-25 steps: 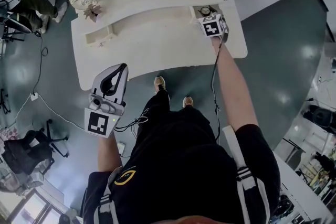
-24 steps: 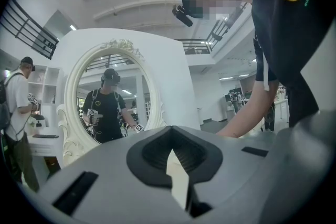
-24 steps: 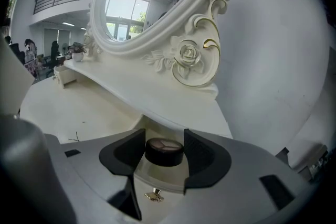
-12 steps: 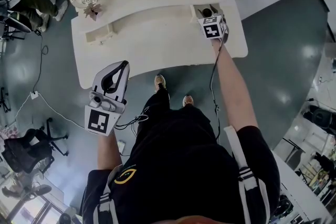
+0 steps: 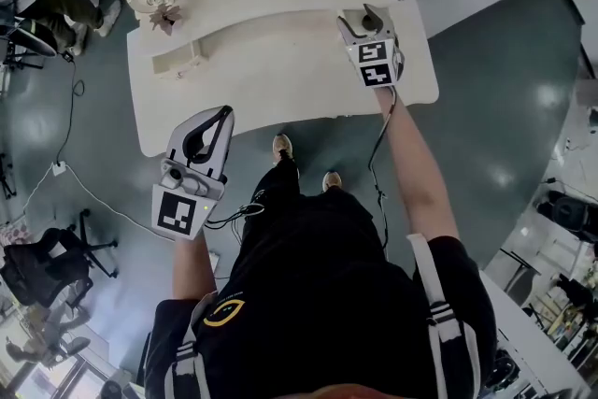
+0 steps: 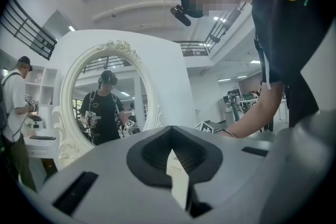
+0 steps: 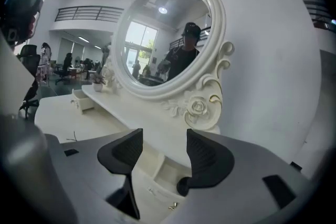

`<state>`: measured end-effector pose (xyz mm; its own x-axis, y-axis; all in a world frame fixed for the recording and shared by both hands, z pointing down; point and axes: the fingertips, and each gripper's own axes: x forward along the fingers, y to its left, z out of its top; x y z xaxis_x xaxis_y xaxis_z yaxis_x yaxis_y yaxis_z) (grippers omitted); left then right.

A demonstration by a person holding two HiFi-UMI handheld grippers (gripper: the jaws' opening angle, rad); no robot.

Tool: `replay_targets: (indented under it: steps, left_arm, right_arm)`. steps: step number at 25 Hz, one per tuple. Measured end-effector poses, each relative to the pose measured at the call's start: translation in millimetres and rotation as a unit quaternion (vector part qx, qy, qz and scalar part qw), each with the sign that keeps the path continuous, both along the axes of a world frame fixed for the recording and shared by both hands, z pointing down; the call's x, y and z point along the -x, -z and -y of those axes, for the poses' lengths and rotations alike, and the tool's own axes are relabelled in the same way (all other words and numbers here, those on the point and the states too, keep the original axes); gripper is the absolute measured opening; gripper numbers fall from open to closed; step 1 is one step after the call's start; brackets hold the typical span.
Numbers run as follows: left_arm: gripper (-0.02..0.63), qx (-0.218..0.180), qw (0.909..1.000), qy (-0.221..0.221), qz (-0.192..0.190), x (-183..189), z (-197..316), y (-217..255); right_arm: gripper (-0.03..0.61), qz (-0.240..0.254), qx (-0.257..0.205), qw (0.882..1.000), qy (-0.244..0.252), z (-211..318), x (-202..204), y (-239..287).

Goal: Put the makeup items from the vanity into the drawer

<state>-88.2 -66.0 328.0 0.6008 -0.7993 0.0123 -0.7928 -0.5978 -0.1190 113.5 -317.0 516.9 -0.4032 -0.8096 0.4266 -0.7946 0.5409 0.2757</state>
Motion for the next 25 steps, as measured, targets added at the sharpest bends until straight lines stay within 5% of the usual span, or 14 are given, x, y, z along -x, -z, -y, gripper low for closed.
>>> replay_targets:
  steps: [9, 18, 25]
  left_arm:
    - [0.018, -0.005, 1.0000, 0.001, -0.005, -1.6, -3.8, 1.5]
    - [0.018, -0.011, 0.9999, 0.005, -0.005, 4.2, -4.4, 2.8]
    - [0.018, -0.014, 0.9999, 0.004, -0.008, 4.0, -4.0, 2.8]
  right_arm:
    - [0.282, 0.059, -0.087, 0.990, 0.098, -58.2, 64.7, 98.8]
    - [0.249, 0.106, -0.162, 0.959, 0.209, -129.3, 114.7, 167.4]
    - [0.197, 0.184, -0.165, 0.944, 0.219, -163.7, 125.1, 198.3]
